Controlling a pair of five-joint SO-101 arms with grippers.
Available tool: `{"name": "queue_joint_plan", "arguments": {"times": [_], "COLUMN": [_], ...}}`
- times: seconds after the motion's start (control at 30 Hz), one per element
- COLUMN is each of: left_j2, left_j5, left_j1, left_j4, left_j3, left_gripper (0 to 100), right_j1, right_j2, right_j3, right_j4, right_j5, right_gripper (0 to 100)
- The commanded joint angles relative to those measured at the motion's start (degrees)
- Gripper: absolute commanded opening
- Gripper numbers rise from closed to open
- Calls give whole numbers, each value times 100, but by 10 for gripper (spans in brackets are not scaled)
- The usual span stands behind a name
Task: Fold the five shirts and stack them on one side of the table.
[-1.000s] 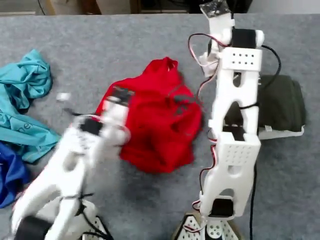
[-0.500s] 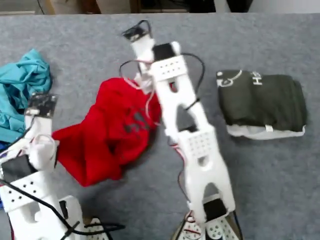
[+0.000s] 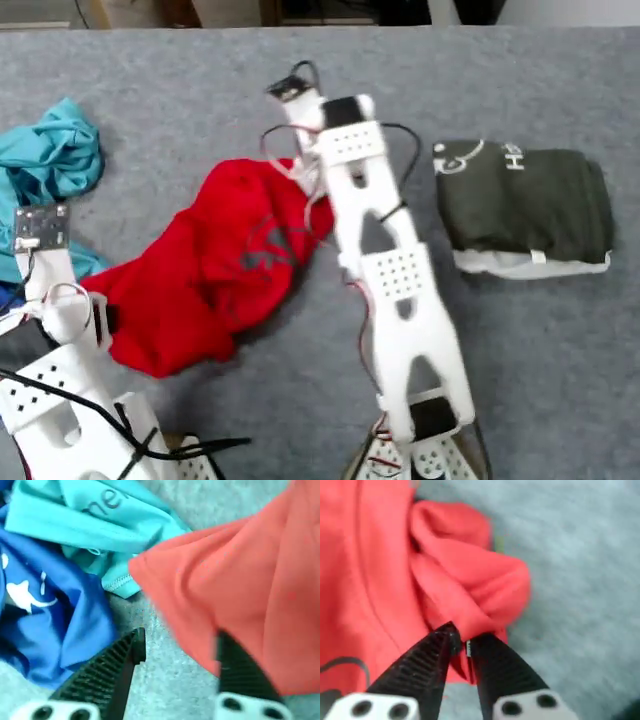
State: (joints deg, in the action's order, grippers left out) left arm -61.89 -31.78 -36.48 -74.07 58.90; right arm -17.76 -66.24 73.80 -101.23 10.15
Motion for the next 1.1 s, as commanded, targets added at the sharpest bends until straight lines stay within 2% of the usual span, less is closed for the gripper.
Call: {"name": "queue_joint_plan", "arguments": {"times": [0.0, 0.13, 0.23, 0.33, 0.5, 0.63, 0.77, 0.87, 1.07], "left_j2": [4, 154, 295, 391, 374, 321, 259, 365, 1112], "left_j5": [440, 651, 642, 448, 396, 888, 1284, 1767, 2295], "left_j1": [-53, -53, -9, 413, 1987, 3200, 4527, 5284, 5178], "left_j4": [457, 677, 431, -97, -1591, -1644, -1037, -132, 1415], "left_j3": [9, -18, -290, -686, -1090, -1134, -624, 229, 1116], "left_gripper": [293, 293, 294, 294, 290, 288, 289, 288, 288], "right_j1": [479, 778, 927, 1007, 1033, 998, 980, 1024, 998], "right_j2": [1095, 2396, 3407, 4303, 4936, 4760, 4251, 3837, 3240], "right_j3": [-769, -2756, -4127, -5033, -5341, -5341, -5200, -4752, -3635], "right_j4": [-132, -123, -105, -88, 97, 440, 536, 510, 114], "right_j5": [105, 695, 1099, 1415, 1459, 1424, 1415, 1196, 1143], "right_gripper": [3, 3, 3, 3, 3, 3, 3, 3, 3]}}
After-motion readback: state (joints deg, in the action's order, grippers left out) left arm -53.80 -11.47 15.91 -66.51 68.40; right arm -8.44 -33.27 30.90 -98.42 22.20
